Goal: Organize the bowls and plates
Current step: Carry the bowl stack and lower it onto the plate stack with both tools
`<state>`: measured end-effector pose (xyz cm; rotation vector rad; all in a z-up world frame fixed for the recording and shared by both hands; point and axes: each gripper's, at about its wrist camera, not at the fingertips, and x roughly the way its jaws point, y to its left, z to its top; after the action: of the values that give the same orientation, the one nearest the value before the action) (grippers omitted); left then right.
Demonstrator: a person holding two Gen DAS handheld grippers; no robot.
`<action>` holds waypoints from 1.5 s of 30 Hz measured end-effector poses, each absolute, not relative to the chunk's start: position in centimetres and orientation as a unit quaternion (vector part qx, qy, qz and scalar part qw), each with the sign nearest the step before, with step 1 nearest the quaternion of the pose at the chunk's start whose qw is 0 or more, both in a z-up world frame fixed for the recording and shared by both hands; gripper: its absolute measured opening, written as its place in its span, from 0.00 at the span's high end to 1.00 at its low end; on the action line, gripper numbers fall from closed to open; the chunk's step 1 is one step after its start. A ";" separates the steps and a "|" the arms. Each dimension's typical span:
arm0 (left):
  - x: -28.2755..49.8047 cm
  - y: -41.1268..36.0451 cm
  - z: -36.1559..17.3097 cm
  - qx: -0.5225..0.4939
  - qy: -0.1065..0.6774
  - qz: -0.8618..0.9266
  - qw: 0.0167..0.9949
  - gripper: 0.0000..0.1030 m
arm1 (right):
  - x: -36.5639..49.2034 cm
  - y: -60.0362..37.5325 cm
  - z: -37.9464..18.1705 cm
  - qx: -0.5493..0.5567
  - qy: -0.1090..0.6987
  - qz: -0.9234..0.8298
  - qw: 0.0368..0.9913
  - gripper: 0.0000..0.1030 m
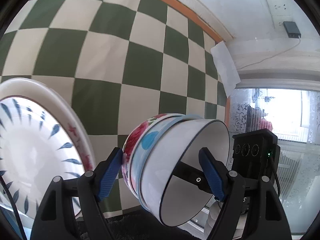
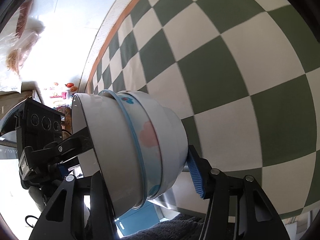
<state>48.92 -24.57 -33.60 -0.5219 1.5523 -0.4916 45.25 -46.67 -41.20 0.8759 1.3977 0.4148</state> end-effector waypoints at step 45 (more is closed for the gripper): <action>46.0 -4.8 -34.7 -0.327 0.649 -0.099 0.680 0.27 | 50.8 -23.7 -40.9 0.256 0.684 0.290 0.618 0.46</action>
<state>45.96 -4.81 -34.74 -0.7334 1.4563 -0.2220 50.81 -23.66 -40.89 0.5896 1.5745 0.6668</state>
